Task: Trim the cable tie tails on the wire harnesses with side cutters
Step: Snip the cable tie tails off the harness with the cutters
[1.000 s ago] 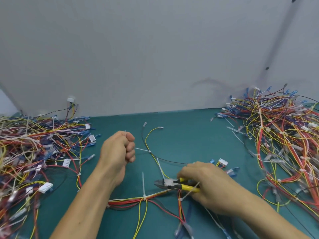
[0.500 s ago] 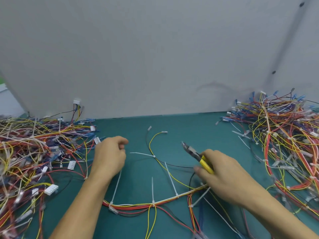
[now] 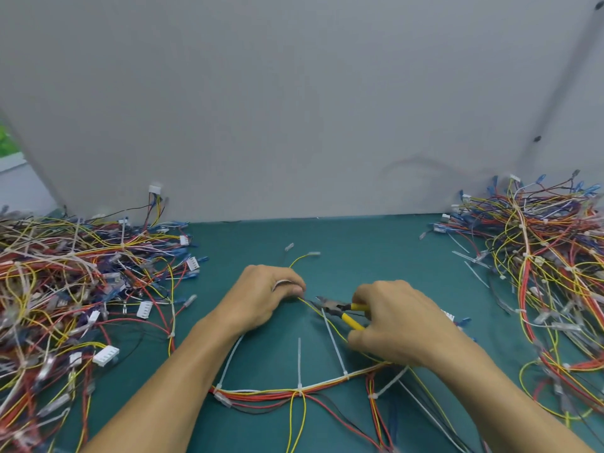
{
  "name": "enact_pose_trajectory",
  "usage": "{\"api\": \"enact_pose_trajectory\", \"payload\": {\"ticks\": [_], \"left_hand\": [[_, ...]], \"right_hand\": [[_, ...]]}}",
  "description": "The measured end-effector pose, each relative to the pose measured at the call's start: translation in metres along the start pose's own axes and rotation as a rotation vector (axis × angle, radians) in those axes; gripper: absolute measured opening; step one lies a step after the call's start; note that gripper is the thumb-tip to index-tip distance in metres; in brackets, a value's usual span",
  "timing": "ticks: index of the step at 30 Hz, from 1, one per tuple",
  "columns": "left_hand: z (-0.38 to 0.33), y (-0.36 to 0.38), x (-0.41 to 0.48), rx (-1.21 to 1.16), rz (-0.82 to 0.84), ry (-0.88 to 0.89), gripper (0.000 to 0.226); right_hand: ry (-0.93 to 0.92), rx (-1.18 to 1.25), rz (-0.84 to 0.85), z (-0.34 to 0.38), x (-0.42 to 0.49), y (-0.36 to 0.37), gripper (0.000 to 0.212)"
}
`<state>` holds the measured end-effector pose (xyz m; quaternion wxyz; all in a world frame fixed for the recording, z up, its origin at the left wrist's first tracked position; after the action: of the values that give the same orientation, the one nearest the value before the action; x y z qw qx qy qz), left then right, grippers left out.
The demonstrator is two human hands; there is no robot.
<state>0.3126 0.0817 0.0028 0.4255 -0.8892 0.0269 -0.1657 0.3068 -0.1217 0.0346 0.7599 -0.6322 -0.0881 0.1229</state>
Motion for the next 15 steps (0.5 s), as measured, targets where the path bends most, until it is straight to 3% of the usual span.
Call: {"api": "enact_pose_trajectory", "payload": {"ticks": [5, 15], "left_hand": [[-0.004, 0.000, -0.015, -0.005, 0.009, -0.076, 0.021], [-0.002, -0.003, -0.032, -0.173, 0.030, -0.124, 0.020]], "right_hand": [[-0.118, -0.011, -0.038, -0.004, -0.006, 0.001, 0.035], [-0.262, 0.059, -0.078, 0.006, -0.005, 0.012, 0.036]]}}
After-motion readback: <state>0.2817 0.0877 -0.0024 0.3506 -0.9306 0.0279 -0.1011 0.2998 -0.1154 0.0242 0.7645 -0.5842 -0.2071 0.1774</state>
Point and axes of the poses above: each hand's wrist, its own x-axis towards the middle knuckle, its own y-axis out of the palm, z = x × y, the point moved 3 cm from there along x, towards the middle knuckle, and after that the axes turned 10 degrees about y, right-handed, at the moved point
